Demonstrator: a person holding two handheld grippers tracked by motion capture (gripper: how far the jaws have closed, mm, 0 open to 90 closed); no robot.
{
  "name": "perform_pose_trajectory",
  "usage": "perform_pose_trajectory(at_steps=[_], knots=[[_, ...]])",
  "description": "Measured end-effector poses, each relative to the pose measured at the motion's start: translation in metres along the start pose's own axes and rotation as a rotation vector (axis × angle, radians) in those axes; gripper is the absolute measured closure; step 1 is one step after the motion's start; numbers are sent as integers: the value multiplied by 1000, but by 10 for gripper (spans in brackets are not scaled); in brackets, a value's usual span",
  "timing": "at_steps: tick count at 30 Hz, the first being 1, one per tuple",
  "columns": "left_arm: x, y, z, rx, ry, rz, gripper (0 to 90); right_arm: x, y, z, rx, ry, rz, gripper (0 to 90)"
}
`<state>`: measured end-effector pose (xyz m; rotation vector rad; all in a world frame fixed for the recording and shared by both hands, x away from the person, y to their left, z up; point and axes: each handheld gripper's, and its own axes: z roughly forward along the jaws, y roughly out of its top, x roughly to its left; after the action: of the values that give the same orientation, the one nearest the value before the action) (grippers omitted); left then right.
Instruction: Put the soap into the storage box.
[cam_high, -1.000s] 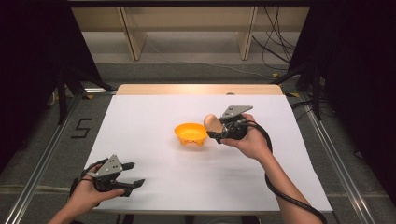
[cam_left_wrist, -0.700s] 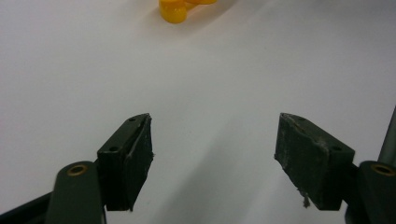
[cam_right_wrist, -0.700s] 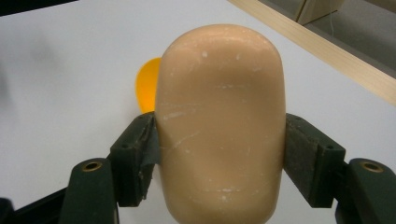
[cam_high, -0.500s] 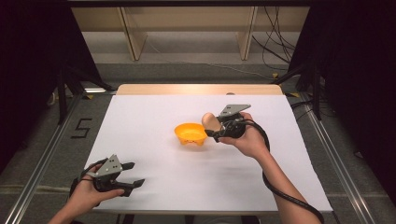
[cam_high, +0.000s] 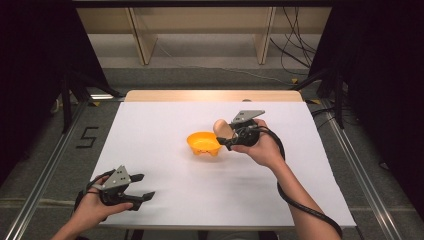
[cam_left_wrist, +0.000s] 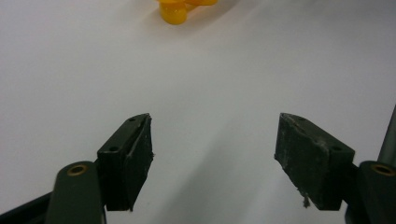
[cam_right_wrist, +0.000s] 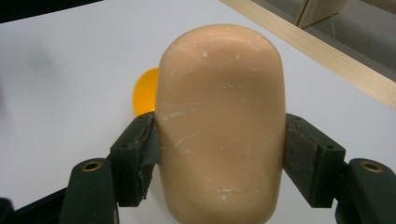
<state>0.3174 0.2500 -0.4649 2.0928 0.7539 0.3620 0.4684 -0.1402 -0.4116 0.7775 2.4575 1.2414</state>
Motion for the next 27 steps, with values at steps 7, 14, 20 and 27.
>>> perform_pose_trajectory(at_steps=[7,14,20,27], knots=[[1,0,0,8,-9,1,274,0,3,6,-14,-7,-16,335],[-1,0,0,-5,-7,-14,274,-1,4,14,-14,8,-22,335],[0,1,-1,-1,-13,-13,274,1,6,18,3,7,9,335],[0,1,-1,-3,-12,-12,274,1,7,24,-3,-2,3,335]])
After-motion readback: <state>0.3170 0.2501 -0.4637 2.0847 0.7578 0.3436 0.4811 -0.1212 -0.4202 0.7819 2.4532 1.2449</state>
